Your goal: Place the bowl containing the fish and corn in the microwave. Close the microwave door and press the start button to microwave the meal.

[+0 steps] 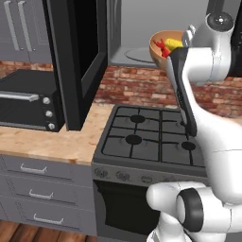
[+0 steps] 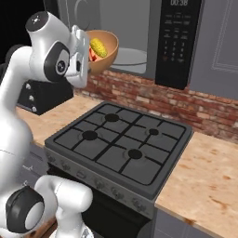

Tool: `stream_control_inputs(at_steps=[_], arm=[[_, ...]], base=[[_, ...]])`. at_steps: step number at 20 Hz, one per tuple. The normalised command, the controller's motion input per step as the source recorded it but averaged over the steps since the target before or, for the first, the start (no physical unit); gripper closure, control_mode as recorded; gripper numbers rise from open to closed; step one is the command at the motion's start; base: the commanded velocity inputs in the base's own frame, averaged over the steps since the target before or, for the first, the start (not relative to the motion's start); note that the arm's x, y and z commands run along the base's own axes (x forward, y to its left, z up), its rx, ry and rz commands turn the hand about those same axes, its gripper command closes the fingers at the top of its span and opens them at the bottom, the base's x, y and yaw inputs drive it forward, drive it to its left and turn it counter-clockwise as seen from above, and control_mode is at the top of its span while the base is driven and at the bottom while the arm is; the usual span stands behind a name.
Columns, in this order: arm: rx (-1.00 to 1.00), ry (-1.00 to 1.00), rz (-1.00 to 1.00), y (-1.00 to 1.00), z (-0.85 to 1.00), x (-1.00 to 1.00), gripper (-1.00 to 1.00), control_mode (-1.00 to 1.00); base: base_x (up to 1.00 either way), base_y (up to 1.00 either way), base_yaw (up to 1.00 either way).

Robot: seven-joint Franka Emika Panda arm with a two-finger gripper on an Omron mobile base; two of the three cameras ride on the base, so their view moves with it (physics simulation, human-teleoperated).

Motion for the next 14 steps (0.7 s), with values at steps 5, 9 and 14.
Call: stream_control_inputs(at_steps=[5, 9, 14], arm=[[0.00, 0.00, -0.05, -0.09, 0.00, 0.56, 1.00, -1.00], [0.00, 0.01, 0.00, 0.00, 0.00, 0.66, 1.00, -1.00], [0.00, 0.04, 0.00, -0.03, 0.00, 0.63, 1.00, -1.00]], base=[[0.00, 0.00, 0.00], [0.00, 0.00, 0.00], [0.00, 0.00, 0.00]])
